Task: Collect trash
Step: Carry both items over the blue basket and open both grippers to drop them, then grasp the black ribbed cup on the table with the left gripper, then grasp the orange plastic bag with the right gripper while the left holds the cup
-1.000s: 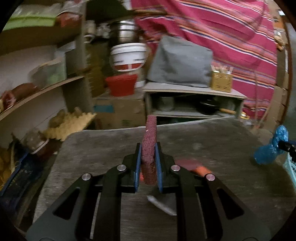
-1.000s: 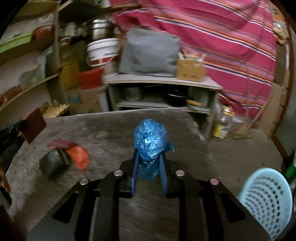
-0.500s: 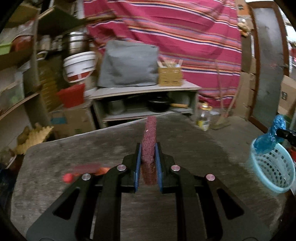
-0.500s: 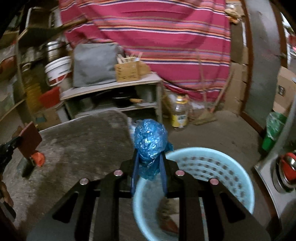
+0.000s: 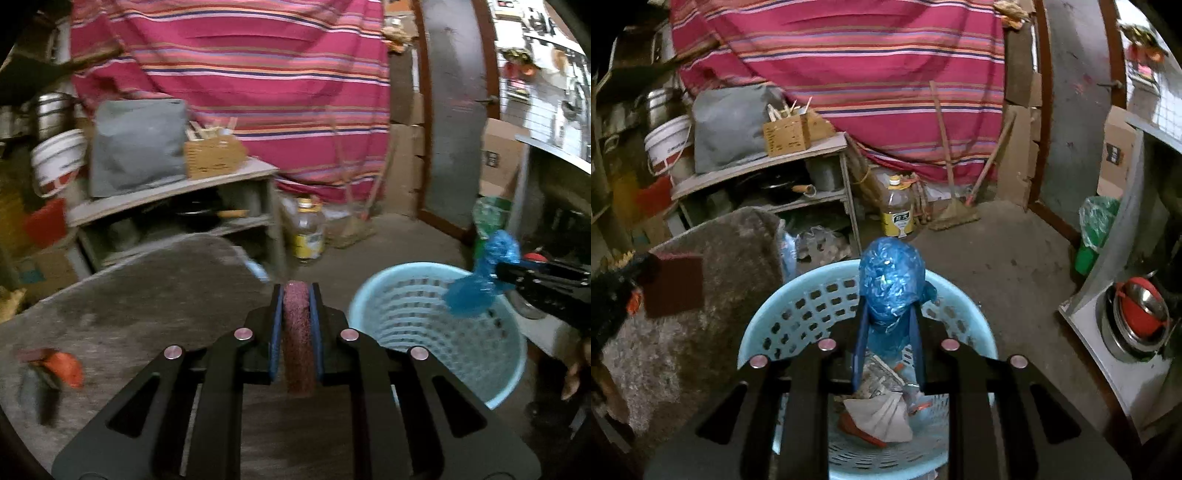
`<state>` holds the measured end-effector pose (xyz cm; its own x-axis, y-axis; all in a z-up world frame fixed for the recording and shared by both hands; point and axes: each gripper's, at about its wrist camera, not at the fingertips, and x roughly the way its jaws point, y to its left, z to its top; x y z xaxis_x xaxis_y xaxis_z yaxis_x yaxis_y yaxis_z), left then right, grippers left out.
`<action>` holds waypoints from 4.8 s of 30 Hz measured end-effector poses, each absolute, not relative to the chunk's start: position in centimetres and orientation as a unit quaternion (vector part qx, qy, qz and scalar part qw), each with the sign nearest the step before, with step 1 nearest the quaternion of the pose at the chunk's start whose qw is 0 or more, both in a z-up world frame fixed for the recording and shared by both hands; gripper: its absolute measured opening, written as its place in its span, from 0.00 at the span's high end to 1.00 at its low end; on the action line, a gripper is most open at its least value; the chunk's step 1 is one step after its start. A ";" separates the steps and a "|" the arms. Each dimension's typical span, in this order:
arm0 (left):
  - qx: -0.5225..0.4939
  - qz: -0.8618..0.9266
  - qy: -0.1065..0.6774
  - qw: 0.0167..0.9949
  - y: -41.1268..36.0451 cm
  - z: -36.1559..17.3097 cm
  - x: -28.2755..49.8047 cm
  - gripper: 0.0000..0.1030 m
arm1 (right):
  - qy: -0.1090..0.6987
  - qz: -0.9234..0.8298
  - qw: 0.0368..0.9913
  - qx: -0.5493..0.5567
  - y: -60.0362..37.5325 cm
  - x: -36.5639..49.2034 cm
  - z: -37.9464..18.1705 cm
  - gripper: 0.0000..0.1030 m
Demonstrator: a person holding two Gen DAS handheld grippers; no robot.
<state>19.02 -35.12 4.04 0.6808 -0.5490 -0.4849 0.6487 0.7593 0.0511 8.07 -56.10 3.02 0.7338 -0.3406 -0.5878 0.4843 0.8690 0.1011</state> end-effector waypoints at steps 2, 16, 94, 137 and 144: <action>0.119 -0.344 0.223 0.904 -37.1 4.0 18.0 0.88 | 0.286 -0.225 0.922 0.130 -56.8 7.6 2.9 0.79; 0.125 -0.396 0.259 0.872 -43.8 1.7 17.1 0.87 | 0.283 -0.232 0.919 0.143 -58.7 6.4 2.2 0.79; 0.064 -0.122 0.379 0.915 -3.8 -3.8 34.4 0.05 | 0.340 -0.129 0.930 0.059 -32.5 26.7 0.7 0.04; 0.068 0.006 0.304 0.950 8.2 1.0 30.4 0.48 | 0.353 -0.004 0.935 -0.041 -15.3 33.6 -1.1 0.04; 0.062 0.008 0.300 0.952 9.1 1.0 30.3 0.48 | 0.388 0.025 0.917 -0.087 -12.9 35.3 -3.0 0.32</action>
<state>30.32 9.14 1.03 0.8193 0.0522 -0.5710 0.0226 0.9921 0.1230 35.30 -12.89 -3.01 0.6974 -0.0214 -0.7164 -0.1145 0.9834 -0.1408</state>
